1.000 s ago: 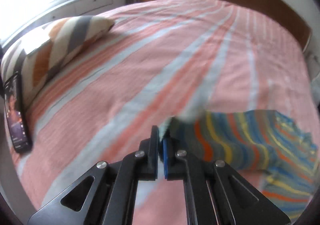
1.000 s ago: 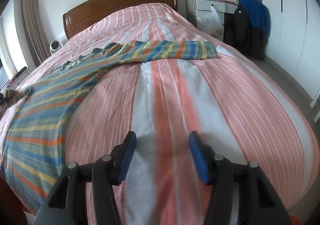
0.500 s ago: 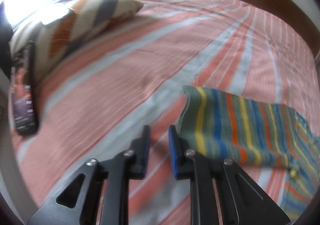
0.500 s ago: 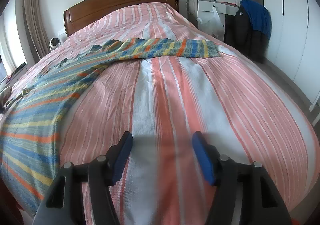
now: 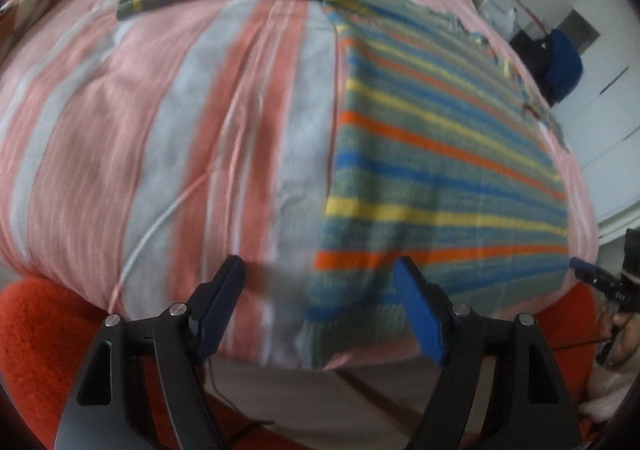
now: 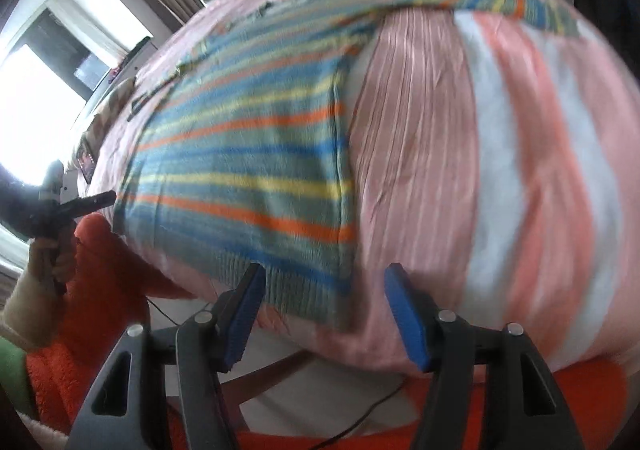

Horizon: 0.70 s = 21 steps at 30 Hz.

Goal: Fold small clothes

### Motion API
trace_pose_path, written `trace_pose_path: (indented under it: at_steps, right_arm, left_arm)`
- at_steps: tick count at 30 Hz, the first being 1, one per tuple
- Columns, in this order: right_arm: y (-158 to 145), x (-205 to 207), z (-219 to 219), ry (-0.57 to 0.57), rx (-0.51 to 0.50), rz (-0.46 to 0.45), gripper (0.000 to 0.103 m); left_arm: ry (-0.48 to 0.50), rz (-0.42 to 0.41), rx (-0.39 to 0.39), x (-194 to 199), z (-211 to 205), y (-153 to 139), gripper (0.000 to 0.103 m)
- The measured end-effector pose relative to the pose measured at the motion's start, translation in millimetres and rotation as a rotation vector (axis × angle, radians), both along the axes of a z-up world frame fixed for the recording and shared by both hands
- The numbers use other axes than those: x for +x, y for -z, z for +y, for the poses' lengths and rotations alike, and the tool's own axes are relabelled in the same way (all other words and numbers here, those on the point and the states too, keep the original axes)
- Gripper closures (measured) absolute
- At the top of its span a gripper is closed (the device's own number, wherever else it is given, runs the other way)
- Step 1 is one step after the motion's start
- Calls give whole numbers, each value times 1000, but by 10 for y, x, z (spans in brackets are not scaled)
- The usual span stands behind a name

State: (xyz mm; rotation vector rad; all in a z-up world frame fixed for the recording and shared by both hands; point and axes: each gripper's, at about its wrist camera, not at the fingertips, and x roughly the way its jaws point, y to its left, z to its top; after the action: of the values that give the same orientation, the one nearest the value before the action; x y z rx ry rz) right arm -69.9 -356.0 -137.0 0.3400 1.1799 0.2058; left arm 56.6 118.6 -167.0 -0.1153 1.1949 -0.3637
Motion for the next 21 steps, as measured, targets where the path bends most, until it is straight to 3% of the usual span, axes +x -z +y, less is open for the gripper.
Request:
trace_pose_path:
  at_steps: [4, 5, 6, 7, 8, 12, 14, 17, 19, 20, 21]
  right_arm:
    - [152, 36, 97, 1, -6, 13, 46]
    - [182, 48, 122, -1, 0, 19, 58]
    - [214, 69, 150, -8, 7, 29, 85]
    - [227, 87, 166, -14, -6, 41, 98]
    - [229, 99, 184, -20, -20, 49, 98]
    - [-13, -44, 185, -25, -58, 53, 99]
    - [-147, -145, 167, -17, -71, 40, 99]
    - [60, -81, 191, 9, -91, 66, 99]
    - [221, 13, 192, 22, -93, 83, 98]
    - [210, 24, 189, 30, -94, 83, 89]
    - [141, 15, 193, 34, -106, 72, 73]
  left_arm:
    - [40, -41, 51, -123, -161, 1, 29]
    - [59, -42, 54, -132, -214, 10, 43]
    - [79, -39, 60, -143, -238, 39, 77]
    - [104, -22, 58, -159, -268, 75, 97]
    - [108, -11, 42, -168, -265, 82, 100]
    - [78, -4, -5, -314, -121, -75, 101]
    - [74, 12, 17, -344, -76, -43, 101]
    - [65, 50, 46, -225, -173, 169, 99]
    - [82, 25, 78, -206, -278, 96, 95]
    - [85, 1, 80, -227, -289, 19, 90]
    - [80, -41, 82, -274, -267, -115, 74]
